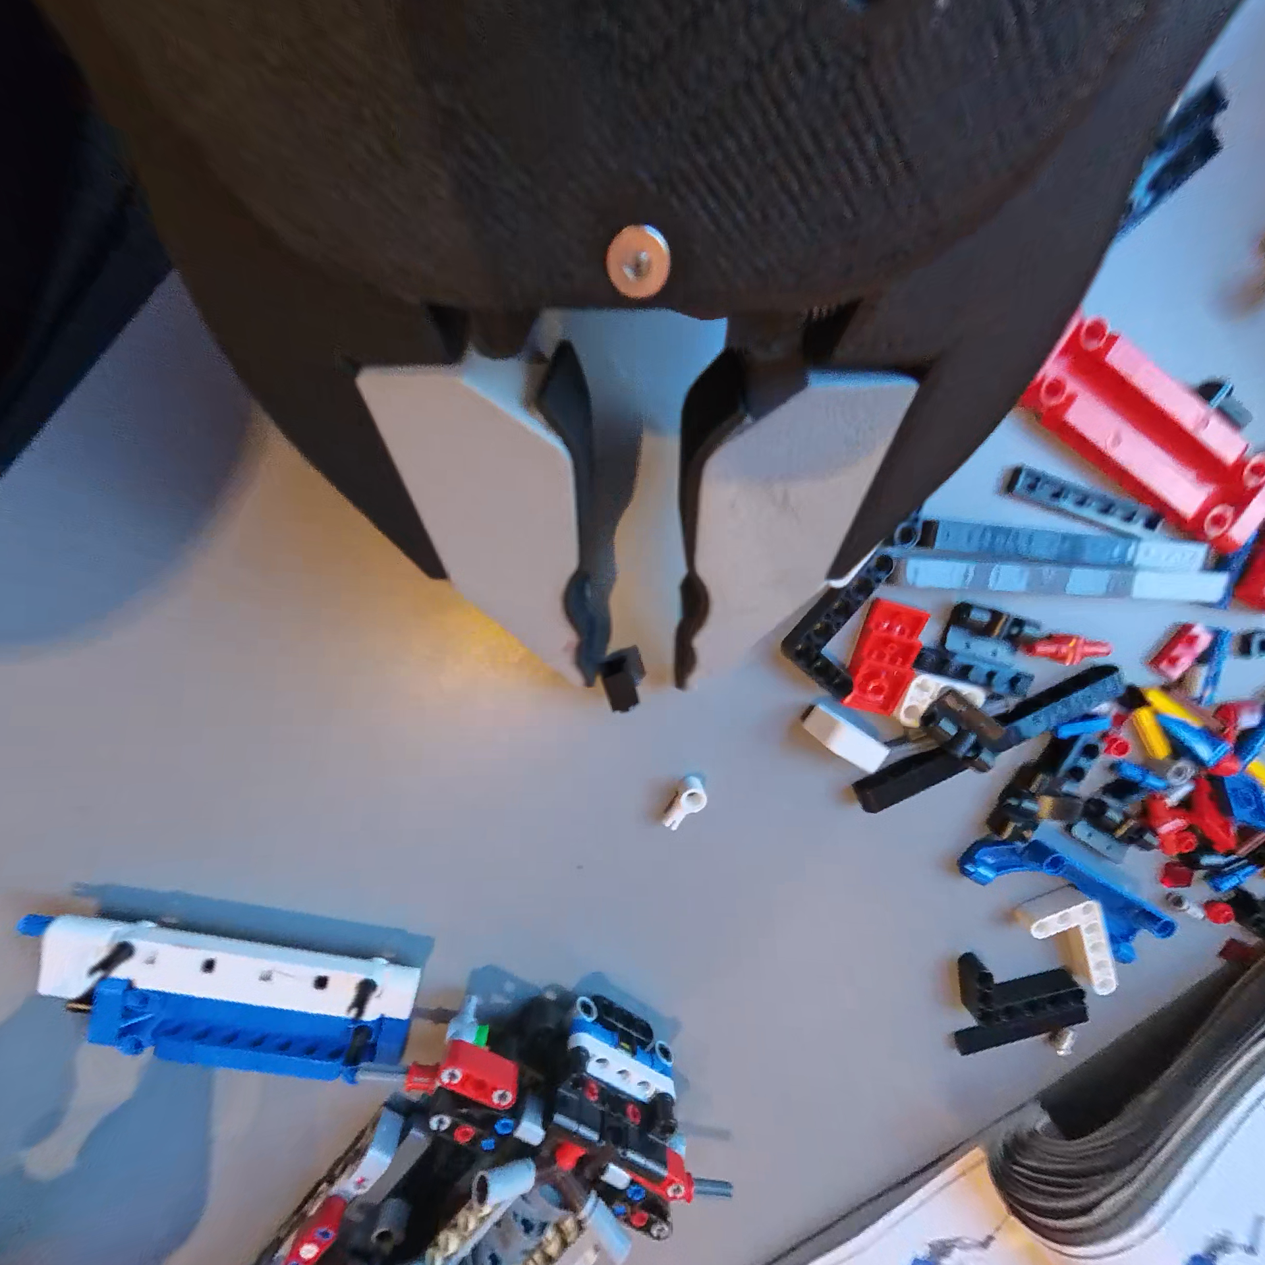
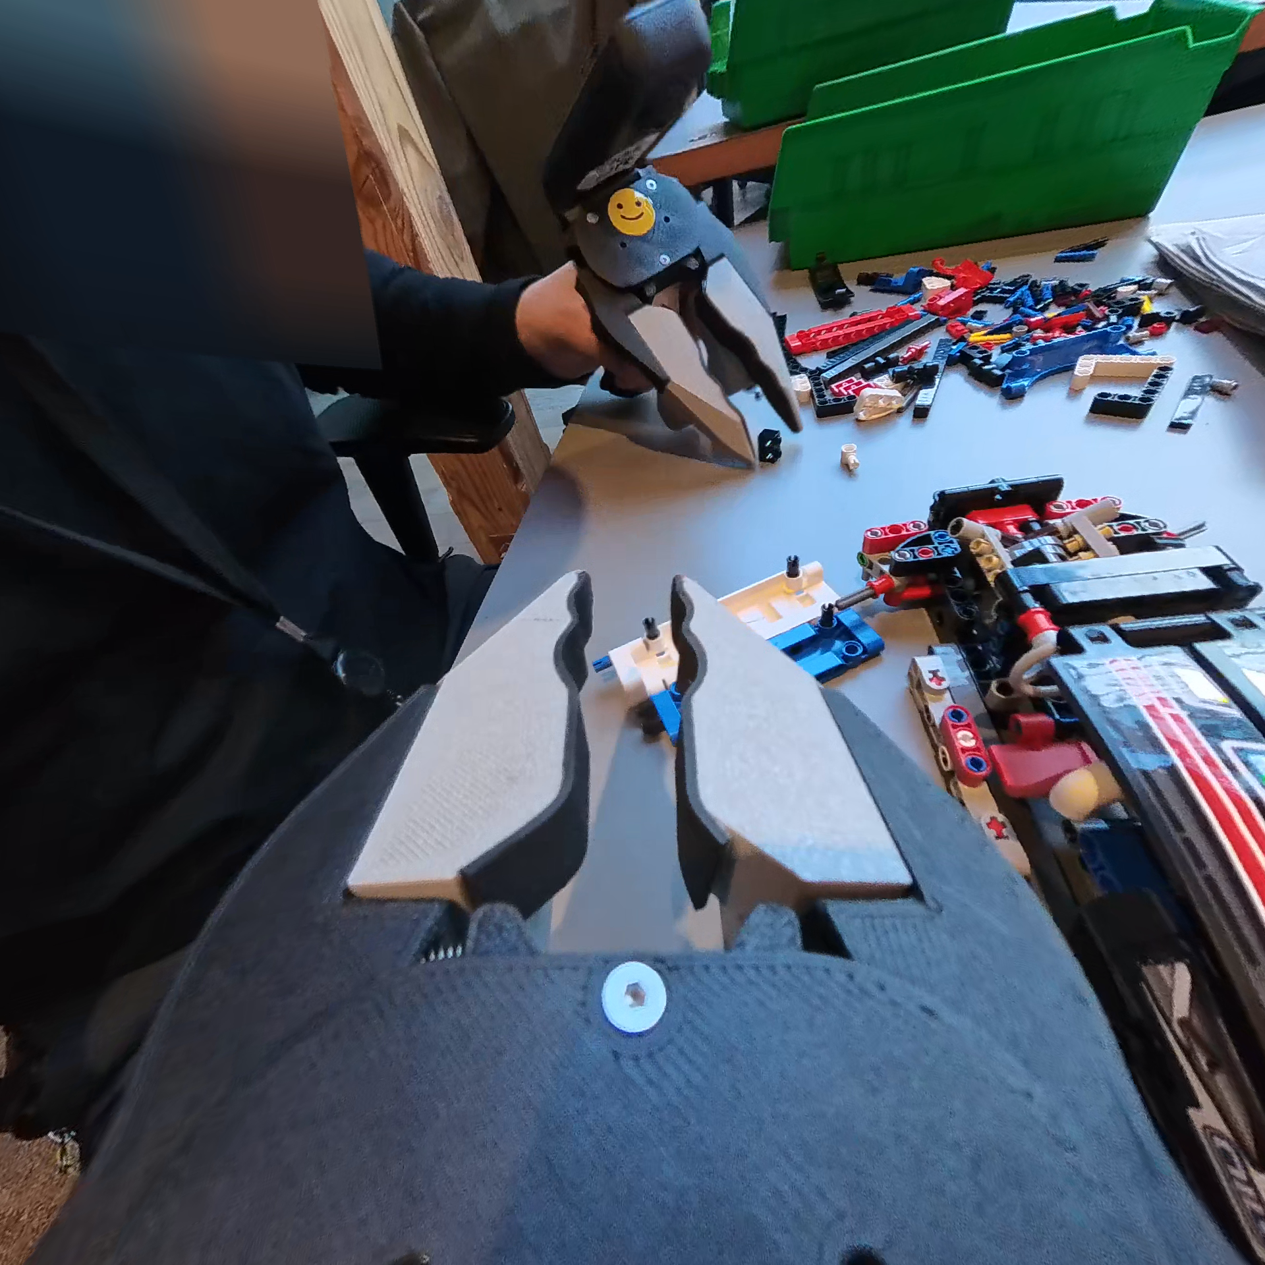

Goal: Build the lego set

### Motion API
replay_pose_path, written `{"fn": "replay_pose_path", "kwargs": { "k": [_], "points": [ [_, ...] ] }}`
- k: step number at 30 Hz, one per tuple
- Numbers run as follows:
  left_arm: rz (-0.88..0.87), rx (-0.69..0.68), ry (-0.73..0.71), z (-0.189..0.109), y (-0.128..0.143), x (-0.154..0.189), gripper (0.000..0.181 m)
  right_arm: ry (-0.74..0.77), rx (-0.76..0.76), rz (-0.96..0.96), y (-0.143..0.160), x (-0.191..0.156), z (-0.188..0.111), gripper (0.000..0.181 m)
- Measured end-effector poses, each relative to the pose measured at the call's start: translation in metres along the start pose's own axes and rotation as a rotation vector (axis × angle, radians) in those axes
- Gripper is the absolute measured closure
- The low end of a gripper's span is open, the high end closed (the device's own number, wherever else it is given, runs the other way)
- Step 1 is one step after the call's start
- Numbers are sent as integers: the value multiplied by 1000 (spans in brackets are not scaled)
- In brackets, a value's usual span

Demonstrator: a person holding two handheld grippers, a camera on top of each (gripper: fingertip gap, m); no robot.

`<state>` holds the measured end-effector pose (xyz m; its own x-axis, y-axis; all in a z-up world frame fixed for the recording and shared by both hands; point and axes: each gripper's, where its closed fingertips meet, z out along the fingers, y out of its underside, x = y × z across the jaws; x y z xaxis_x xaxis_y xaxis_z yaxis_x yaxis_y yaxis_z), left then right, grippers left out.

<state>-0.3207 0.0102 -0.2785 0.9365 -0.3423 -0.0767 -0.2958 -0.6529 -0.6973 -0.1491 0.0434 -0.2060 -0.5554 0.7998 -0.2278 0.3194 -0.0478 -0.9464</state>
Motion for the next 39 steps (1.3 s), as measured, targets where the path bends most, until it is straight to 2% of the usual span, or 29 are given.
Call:
{"fn": "replay_pose_path", "kwargs": {
  "k": [1,2,14,16,18,22,28,39],
  "points": [
    [8,8,26,1,-2,4,176,4,3,1,0,1,-1,161],
    [15,12,34,3,-3,7,176,8,6,2,-1,1,-1,161],
    [200,52,185,34,-41,78,176,18,-9,10,1,4,3,163],
    [197,56,195,34,-43,80,167,19,0,16,0,5,2,164],
    [165,52,209,32,-41,77,149,18,6,22,-1,6,1,164],
    [99,76,230,22,-39,68,142,8,-5,22,0,4,3,163],
    [52,123,140,6,-37,33,141,9,-7,9,0,3,4,164],
    [84,140,7,8,-32,9,142,43,21,23,-4,11,1,165]
  ]
}}
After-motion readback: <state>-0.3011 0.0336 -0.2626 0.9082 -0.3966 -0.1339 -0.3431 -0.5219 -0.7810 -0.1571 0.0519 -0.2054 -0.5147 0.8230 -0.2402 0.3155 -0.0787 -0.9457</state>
